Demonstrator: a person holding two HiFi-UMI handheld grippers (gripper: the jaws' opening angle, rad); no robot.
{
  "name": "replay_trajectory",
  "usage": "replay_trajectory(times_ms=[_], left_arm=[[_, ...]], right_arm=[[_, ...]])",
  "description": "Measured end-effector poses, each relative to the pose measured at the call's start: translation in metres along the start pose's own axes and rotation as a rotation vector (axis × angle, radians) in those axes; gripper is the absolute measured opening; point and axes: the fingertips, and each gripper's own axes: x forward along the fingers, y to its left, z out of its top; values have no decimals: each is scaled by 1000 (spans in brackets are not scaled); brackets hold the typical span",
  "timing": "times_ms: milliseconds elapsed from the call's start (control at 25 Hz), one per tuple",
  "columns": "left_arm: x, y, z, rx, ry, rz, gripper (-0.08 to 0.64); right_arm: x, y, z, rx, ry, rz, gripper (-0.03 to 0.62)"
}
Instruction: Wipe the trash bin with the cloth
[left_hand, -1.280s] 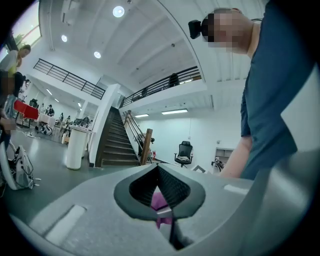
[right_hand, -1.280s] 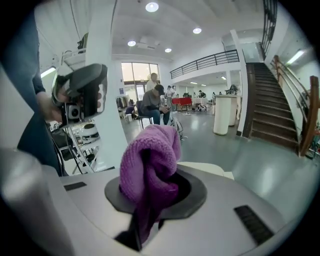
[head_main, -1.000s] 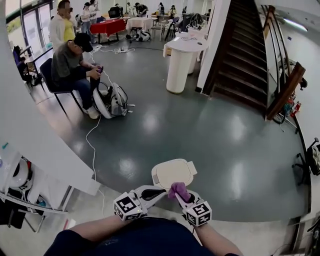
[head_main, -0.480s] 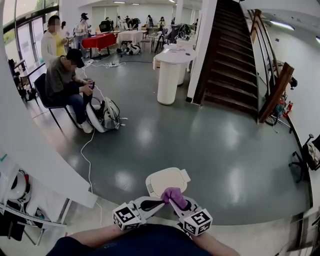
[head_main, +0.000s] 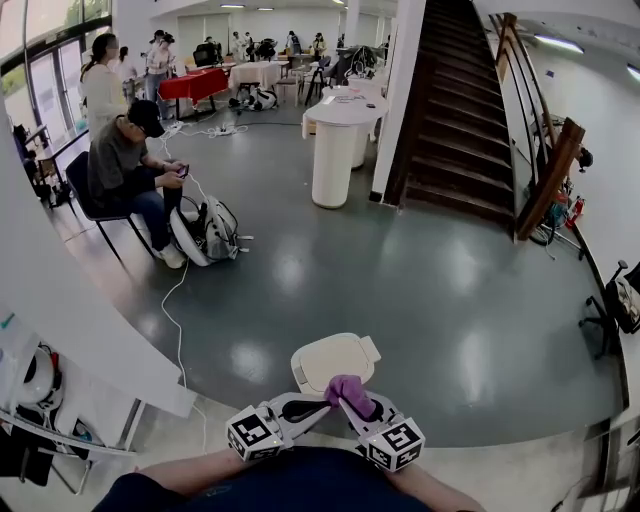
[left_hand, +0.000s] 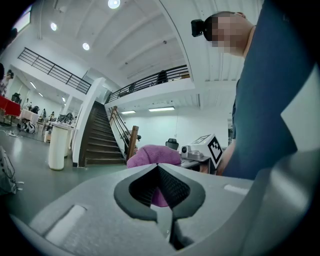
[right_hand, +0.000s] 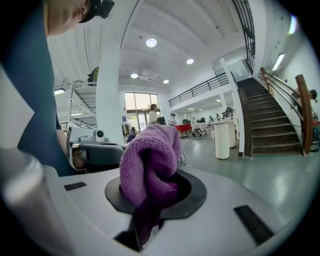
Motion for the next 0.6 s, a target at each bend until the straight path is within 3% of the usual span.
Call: replay_trajectory(times_ms=[600], left_arm=[[2, 3, 1, 0, 1, 11, -2]], right_arm=[[1, -1, 1, -15, 10, 15, 75]])
